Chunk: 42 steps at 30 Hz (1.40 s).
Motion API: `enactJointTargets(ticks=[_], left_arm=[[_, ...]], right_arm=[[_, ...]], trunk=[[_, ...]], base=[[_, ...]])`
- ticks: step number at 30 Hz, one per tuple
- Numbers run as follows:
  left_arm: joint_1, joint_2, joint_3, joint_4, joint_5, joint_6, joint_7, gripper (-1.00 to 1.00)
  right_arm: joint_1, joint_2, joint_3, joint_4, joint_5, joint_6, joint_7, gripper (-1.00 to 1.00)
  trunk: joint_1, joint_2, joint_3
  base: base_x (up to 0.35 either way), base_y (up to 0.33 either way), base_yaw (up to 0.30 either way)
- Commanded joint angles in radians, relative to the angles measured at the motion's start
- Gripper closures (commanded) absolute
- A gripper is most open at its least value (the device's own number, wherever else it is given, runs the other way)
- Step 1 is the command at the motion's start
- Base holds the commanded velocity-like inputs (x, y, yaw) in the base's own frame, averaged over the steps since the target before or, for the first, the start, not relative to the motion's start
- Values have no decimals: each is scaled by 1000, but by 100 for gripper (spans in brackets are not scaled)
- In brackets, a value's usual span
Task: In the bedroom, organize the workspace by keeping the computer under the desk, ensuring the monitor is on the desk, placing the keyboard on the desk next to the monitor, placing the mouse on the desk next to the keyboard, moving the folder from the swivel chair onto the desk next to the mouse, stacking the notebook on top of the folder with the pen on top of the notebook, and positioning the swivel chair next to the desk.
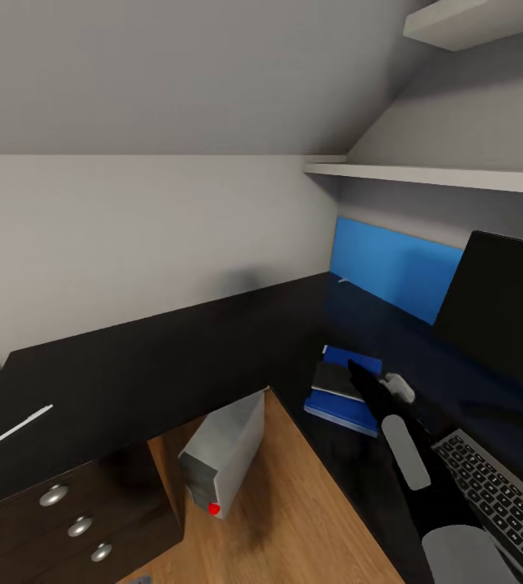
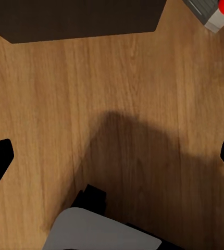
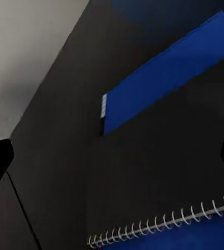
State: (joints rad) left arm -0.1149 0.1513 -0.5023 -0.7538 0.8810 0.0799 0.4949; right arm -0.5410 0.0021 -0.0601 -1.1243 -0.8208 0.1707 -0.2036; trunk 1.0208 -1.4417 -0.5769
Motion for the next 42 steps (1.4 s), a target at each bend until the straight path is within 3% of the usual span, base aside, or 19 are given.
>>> enactJointTargets(ticks=[1, 3, 4, 5, 6, 7, 10, 13, 19, 26, 32, 42], left_arm=[[-1, 1, -6, -2, 4, 3, 8, -100], [0, 1, -7, -2, 5, 3, 8, -100], [0, 1, -8, -1, 5, 3, 8, -100], [0, 1, -8, -1, 5, 3, 8, -100], [-1, 2, -8, -1, 6, 3, 8, -100], [0, 2, -8, -1, 6, 3, 8, -100], [0, 2, -8, -1, 6, 3, 9, -100], [0, 2, -6, -1, 5, 2, 10, -100], [0, 5, 1, -1, 5, 2, 10, -100], [0, 8, 4, 22, 6, -8, 10, -100], [0, 3, -1, 67, 4, -66, 8, -100], [0, 2, -7, 78, 1, -80, 8, -100]], right_arm=[[-1, -3, 72, -10, 19, 11, -49, -100], [-1, -3, 190, -27, 97, 16, -172, -100], [-1, -1, 287, -61, 172, 22, -297, -100], [-1, -1, 317, -76, 194, 25, -340, -100], [-1, 2, 419, -134, 248, 36, -501, -100], [0, 4, 469, -148, 263, 36, -564, -100], [7, 12, 625, -168, 279, 17, -661, -100], [9, 36, 723, -174, 287, 7, -692, -100], [12, 63, 775, -180, 283, 70, -700, -100], [12, 79, 849, -178, 287, 55, -695, -100], [13, 80, 856, -174, 292, 44, -694, -100], [12, 82, 859, -116, 293, -2, -691, -100]], trunk=[[0, -1, -1], [0, -1, -1], [0, -1, -1], [0, -1, -1], [0, -1, -1], [0, -1, -1], [0, -1, -1], [0, -1, -1], [0, -1, -1], [0, -1, -1], [0, -1, -1], [0, -1, -4]], base=[[0, 0, 0], [0, 0, 0], [0, 0, 0], [0, 0, 0], [0, 0, 0], [0, 0, 0], [0, 0, 0], [0, 0, 0], [0, 0, 0], [0, 0, 24], [0, 0, 242], [0, 0, 190]])
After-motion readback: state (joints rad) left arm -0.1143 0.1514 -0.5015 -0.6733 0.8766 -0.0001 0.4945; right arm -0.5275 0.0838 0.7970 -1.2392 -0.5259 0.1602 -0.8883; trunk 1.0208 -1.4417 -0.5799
